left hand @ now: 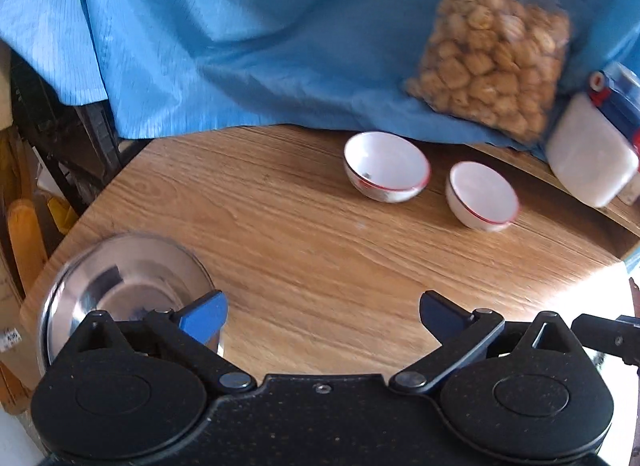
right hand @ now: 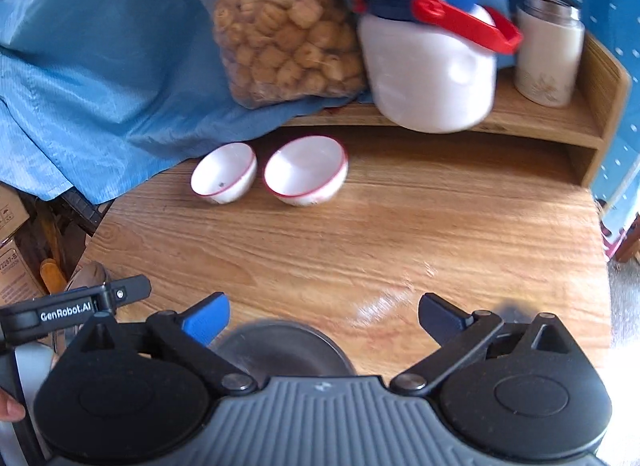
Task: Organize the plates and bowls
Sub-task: 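Move both grippers to the rim of the larger red-rimmed white bowl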
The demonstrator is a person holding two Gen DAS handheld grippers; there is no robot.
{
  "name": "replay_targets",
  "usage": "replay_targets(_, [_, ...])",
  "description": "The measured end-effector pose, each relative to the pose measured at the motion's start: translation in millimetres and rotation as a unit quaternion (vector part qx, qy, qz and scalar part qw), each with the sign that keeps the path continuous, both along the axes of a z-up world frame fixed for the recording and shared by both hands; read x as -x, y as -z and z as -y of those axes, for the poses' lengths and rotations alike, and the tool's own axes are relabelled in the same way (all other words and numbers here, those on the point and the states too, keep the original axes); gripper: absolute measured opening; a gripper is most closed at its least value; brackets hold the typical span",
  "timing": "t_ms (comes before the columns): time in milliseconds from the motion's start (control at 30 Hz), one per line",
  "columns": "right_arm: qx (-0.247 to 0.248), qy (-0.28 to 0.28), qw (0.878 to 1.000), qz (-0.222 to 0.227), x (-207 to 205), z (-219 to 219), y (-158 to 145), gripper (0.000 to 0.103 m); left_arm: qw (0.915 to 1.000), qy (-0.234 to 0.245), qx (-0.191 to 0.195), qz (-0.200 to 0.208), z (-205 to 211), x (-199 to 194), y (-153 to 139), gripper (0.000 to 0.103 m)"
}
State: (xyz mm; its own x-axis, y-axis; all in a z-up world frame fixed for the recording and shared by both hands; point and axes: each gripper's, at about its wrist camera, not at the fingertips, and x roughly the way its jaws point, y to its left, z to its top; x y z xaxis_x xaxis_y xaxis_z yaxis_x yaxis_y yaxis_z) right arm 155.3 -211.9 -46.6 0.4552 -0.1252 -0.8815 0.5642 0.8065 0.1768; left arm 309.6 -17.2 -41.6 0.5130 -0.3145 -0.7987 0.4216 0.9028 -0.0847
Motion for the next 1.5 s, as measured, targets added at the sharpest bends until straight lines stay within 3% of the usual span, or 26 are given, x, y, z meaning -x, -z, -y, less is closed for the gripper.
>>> replay_targets(200, [0.031, 0.005, 0.998, -0.046, -24, -8, 10, 0.103, 0.9993, 0.024, -0.018, -0.021, 1, -30, 15, 0.102])
replay_targets(367, [0.038, 0.025, 0.998, -0.053, -33, -3, 12, 0.103, 0.9985, 0.038, -0.026, -0.028, 8, -56, 24, 0.102])
replay_targets(600, [0.121, -0.004, 0.99, -0.072, -58, -2, 8, 0.103, 0.9981, 0.058, -0.013, -0.019, 24, -95, 26, 0.102])
replay_targets(867, [0.095, -0.015, 0.994, -0.048, -86, 9, 7, 0.103, 0.9971, 0.074, -0.003, -0.017, 50, -129, 28, 0.102])
replay_targets(1033, [0.104, -0.071, 0.992, -0.022, -110, 5, 6, 0.103, 0.9967, 0.079, 0.0, -0.019, 56, -144, 33, 0.102])
replay_targets(1133, [0.084, -0.097, 0.992, -0.004, -122, 8, 5, 0.102, 0.9966, 0.08, 0.001, -0.018, 56, -149, 35, 0.102])
replay_targets(1367, [0.061, -0.122, 0.991, -0.006, -151, 19, 15, 0.087, 0.9953, 0.095, 0.0, -0.021, 55, -152, 43, 0.102])
replay_targets(1500, [0.046, -0.123, 0.991, -0.007, -170, 27, 25, 0.084, 0.9943, 0.101, 0.022, -0.026, 53, -150, 45, 0.102])
